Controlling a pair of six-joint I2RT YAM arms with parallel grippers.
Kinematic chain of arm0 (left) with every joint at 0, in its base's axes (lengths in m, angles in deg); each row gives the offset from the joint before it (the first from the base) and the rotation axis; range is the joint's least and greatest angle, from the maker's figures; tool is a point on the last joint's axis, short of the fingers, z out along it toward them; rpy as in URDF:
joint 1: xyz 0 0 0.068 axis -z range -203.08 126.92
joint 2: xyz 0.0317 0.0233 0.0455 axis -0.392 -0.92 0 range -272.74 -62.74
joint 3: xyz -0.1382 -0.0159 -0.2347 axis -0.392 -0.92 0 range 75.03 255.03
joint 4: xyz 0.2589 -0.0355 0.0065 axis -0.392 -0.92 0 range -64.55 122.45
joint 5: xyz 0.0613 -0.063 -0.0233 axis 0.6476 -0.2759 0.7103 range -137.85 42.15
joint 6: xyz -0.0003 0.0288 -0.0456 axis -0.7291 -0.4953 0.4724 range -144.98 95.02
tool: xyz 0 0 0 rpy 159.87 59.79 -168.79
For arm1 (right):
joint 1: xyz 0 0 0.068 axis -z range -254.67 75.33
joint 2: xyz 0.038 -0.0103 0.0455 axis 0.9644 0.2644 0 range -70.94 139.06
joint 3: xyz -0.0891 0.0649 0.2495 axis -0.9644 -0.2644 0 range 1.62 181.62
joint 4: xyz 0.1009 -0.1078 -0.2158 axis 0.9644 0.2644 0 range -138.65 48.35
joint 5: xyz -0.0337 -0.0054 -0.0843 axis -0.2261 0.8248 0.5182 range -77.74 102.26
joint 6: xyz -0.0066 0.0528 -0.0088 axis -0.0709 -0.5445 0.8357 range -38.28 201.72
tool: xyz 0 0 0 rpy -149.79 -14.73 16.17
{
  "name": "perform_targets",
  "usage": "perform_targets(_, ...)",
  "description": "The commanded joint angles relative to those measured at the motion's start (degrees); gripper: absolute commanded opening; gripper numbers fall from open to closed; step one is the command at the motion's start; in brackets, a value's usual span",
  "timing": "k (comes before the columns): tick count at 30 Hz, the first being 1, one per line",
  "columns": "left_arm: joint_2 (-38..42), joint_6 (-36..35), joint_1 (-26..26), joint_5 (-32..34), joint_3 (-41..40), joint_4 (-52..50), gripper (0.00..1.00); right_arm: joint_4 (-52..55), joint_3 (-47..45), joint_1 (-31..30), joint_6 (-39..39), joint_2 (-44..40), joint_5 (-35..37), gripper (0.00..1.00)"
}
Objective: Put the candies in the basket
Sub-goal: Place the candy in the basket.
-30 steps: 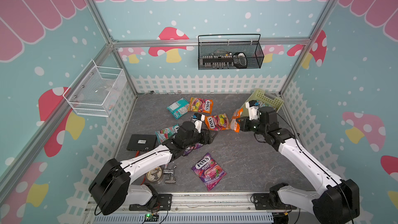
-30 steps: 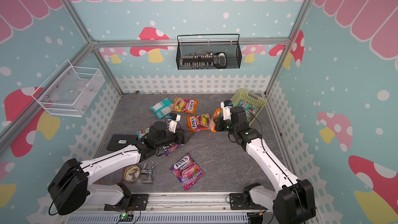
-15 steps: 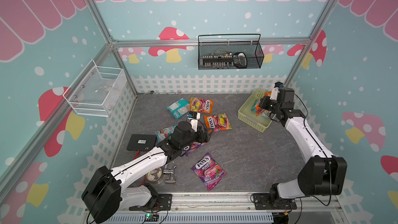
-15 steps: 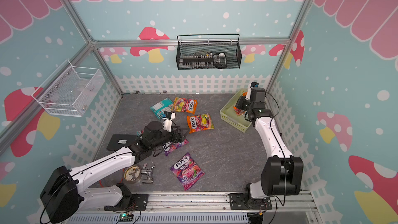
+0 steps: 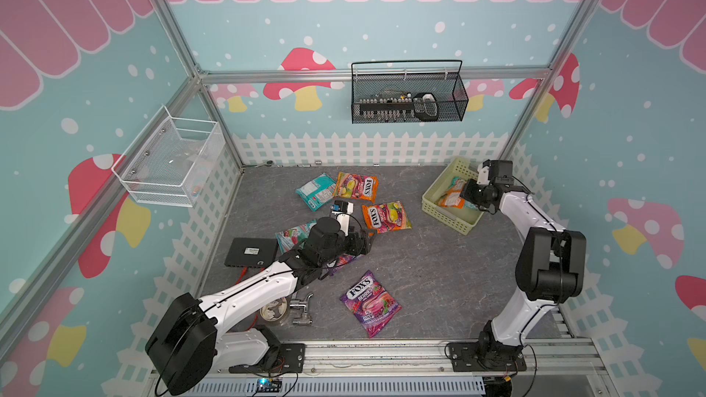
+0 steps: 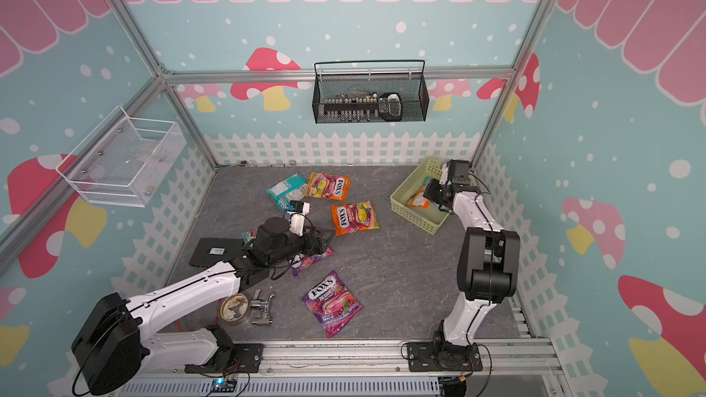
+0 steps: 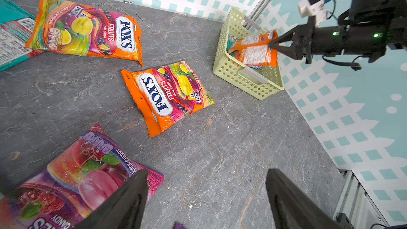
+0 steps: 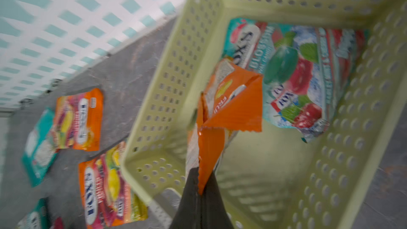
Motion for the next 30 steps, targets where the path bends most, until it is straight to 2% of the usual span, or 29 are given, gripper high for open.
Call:
perform_targets(1,-1.4,0.2,-0.2,1.0,0.5,-0.4,0.88,6.5,2.9,0.1,2.4,6.3,5.4,0.0)
perform_targets(3,-1.8,0.5,-0.2,0.8,0.6,-0.4,0.88,6.8,3.3,0.1,2.5,8.8,6.6,0.06)
perform_targets(8,-2.0,0.8,-0.2,1.0,0.3,-0.4,0.88,7.4,5.6,0.1,3.0,13.1,9.8,0.1)
perform_targets(12,-1.5,1.3,-0.2,0.9,-0.3,-0.4,0.88,9.1,7.2,0.1,2.9,14.5,11.6,0.19)
perform_targets(17,-1.2,1.7,-0.1,1.5,-1.0,-0.4,0.89,8.8,5.6,0.1,1.9,10.6,11.1,0.3)
perform_targets(23,-0.3,2.4,-0.1,2.9,-1.3,-1.7,0.93,7.6,2.5,-0.6,1.9,1.7,10.9,0.39)
perform_targets(25,0.0,2.9,-0.4,3.3,-1.2,-2.8,0.98,8.5,2.4,-1.2,1.9,0.3,10.8,0.4)
perform_targets(30,-0.1,4.9,-2.5,-0.5,-1.0,-6.1,0.99,8.4,0.1,-3.8,1.8,-5.0,8.3,0.4)
